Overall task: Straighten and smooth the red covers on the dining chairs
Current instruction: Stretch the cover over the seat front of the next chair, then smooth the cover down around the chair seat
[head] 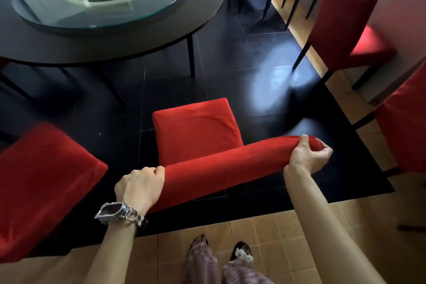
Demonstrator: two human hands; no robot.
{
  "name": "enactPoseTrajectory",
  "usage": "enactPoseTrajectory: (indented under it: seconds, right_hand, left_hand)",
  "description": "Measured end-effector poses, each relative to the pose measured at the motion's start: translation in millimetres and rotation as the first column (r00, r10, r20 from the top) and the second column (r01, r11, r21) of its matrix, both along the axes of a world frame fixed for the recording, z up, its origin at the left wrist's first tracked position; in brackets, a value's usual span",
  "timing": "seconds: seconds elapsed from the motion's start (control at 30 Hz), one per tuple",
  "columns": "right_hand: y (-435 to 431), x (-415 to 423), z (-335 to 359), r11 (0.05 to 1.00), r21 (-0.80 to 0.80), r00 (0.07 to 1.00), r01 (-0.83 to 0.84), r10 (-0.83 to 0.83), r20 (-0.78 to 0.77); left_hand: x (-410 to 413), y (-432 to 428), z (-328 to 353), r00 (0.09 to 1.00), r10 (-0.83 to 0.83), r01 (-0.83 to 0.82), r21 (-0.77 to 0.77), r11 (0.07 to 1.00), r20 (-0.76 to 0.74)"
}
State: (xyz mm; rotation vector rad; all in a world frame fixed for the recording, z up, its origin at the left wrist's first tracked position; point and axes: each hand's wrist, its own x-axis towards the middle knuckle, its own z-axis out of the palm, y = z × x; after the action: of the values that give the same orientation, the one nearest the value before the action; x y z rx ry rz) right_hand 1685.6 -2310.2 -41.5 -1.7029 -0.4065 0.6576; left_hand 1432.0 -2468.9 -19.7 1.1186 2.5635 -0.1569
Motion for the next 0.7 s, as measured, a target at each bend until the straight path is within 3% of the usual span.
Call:
enactPoseTrajectory:
  seconds: [0.27, 0.4, 0.53, 0.6, 0.7]
  right_hand:
    - [31, -6, 1, 0.977, -0.061, 0.977, -0.205, 0.208, 0.038]
    - [30, 4, 1, 0.914, -0.144, 0.912, -0.379, 0.395, 0.106]
    - [17, 26, 7, 0.807, -0.212, 0.799, -0.551, 0.584, 0.147]
    - [9, 40, 13, 0.797, -0.22, 0.771, -0.562, 0.602, 0.209]
    - [-1, 70, 23, 0.786, -0.216, 0.732, -0.579, 0.618, 0.287]
  left_hand:
    - [9, 7, 7, 0.997, 0.071, -0.071, -0.004, 0.998, 0.011]
    - [14, 14, 16, 0.994, 0.103, -0.102, -0.028, 0.994, 0.039]
    - [45, 31, 30, 0.996, -0.027, 0.011, 0.195, 0.981, 0.082]
    - [77, 50, 39, 0.983, -0.146, 0.098, 0.367, 0.925, 0.107]
    - [133, 83, 55, 0.933, -0.314, 0.19, 0.498, 0.846, 0.176]
